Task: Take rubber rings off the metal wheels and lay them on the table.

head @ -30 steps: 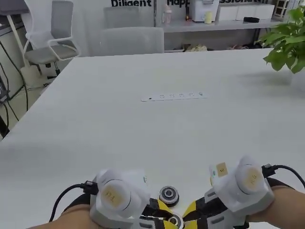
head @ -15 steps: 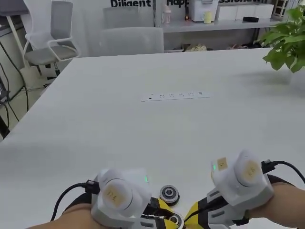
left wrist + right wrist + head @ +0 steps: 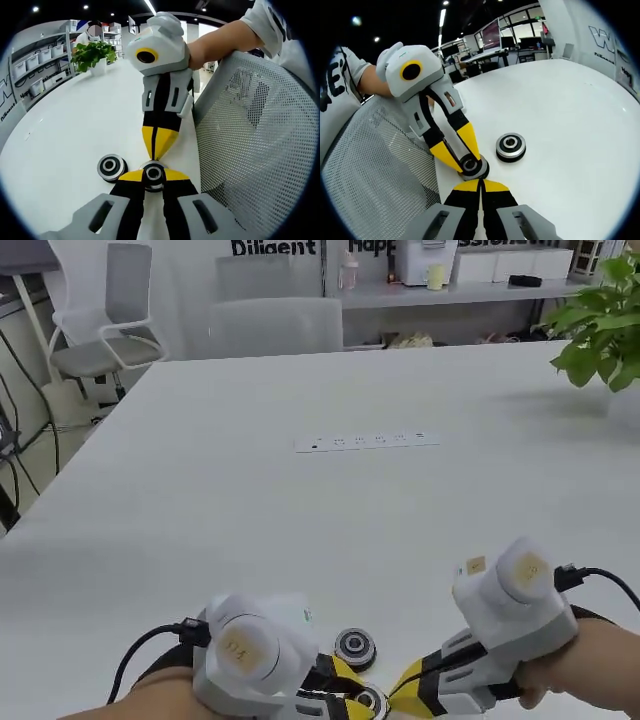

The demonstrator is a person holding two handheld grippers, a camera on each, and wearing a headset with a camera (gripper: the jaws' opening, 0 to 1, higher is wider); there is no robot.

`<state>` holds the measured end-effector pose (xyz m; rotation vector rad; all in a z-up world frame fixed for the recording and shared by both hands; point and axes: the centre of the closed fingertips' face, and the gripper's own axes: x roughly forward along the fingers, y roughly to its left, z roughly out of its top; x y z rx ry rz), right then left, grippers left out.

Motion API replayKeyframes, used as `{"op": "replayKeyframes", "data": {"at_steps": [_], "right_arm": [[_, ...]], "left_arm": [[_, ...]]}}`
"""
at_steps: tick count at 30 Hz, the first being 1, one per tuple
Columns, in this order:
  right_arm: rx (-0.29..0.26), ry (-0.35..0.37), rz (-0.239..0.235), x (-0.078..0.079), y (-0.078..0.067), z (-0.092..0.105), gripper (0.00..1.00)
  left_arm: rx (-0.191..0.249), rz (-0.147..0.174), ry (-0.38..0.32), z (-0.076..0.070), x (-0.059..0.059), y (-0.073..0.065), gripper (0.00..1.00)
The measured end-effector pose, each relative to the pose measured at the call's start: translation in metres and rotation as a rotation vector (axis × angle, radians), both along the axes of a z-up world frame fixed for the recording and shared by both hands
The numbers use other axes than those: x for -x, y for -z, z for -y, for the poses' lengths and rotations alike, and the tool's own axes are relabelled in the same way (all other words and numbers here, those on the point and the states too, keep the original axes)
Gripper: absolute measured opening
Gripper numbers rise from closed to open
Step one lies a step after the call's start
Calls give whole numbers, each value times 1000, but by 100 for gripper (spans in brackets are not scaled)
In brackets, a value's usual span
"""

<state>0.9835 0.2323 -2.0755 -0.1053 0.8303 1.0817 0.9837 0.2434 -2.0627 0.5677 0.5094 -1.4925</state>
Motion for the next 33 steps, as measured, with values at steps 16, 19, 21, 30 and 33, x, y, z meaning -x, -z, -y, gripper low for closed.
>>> {"op": "replayKeyframes", "data": {"at_steps": [16,19,21,30,33], "right_arm": [[-86,58,-59,-1,-7,-4,0],[-100,67,-68,-1,-8,-4,0],[-106,69,-71,-1,-9,-4,0],[-113,71,-75,0,-10,-6,0],[-119,74,-80,0,-10,-7,0]], "left_arm": [[0,3,-2,0,0,0,8],[-1,3,-3,1,0,0,8],[-5,3,-5,1,-1,0,8],[-9,2,-8,1,-1,0,8],[-11,2,-9,1,-1,0,8]]}}
